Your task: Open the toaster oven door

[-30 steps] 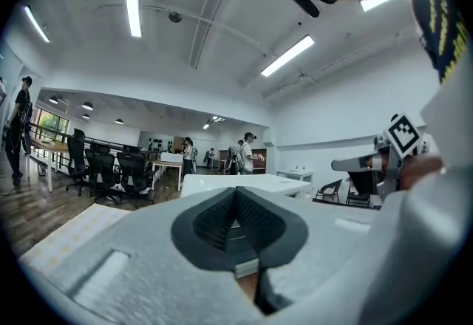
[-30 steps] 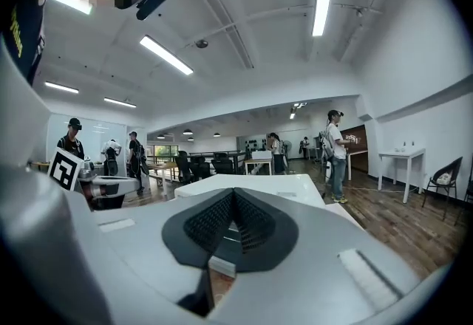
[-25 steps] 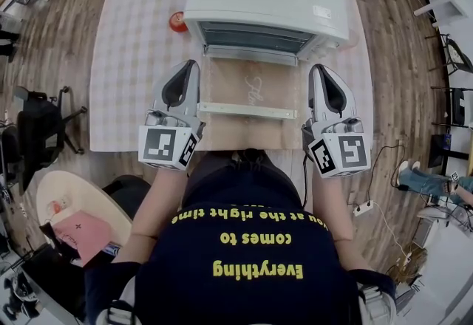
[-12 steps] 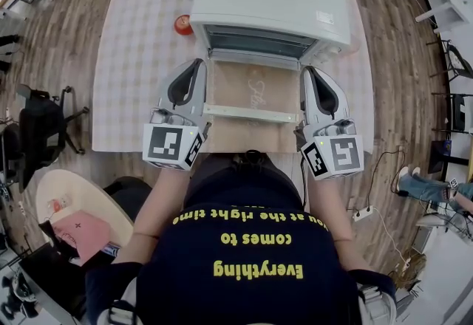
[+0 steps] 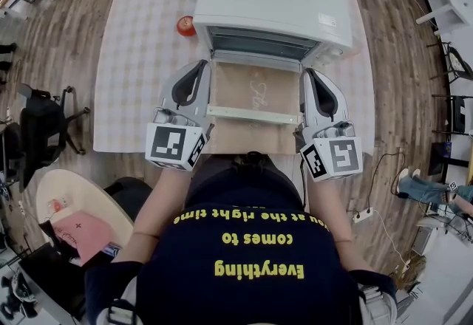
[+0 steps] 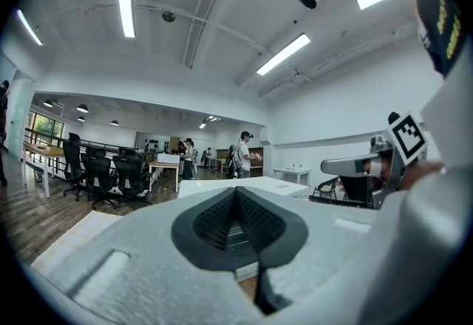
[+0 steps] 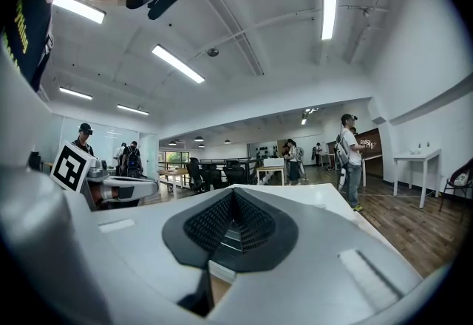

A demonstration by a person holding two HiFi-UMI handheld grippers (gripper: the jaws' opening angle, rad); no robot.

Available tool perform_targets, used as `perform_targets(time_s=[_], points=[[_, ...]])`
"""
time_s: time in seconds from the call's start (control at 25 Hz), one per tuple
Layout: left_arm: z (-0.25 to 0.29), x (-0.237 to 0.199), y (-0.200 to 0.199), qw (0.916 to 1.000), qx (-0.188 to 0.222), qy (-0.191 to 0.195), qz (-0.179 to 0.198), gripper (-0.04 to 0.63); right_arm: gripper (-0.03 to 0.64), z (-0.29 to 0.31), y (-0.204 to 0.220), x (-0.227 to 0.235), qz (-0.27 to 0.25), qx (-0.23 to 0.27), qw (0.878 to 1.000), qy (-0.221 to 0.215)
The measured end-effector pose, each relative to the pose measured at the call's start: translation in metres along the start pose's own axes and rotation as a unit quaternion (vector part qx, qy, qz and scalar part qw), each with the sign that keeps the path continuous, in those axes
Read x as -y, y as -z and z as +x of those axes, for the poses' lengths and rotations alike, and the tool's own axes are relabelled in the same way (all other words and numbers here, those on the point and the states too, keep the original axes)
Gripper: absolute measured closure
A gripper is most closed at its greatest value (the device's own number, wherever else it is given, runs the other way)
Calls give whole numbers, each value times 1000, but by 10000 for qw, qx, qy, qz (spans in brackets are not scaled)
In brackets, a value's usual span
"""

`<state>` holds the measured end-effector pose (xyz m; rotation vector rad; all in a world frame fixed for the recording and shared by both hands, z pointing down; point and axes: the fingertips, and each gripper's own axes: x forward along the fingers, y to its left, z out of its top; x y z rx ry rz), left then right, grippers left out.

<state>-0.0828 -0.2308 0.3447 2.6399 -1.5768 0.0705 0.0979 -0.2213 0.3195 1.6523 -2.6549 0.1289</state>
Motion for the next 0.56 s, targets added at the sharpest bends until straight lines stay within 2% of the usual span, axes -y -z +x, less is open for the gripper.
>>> perform_targets(time_s=[0.56], points=[[1,2,4,9999,-62,114,23,597,606,-3,-2,6,-31,55,9998,202]])
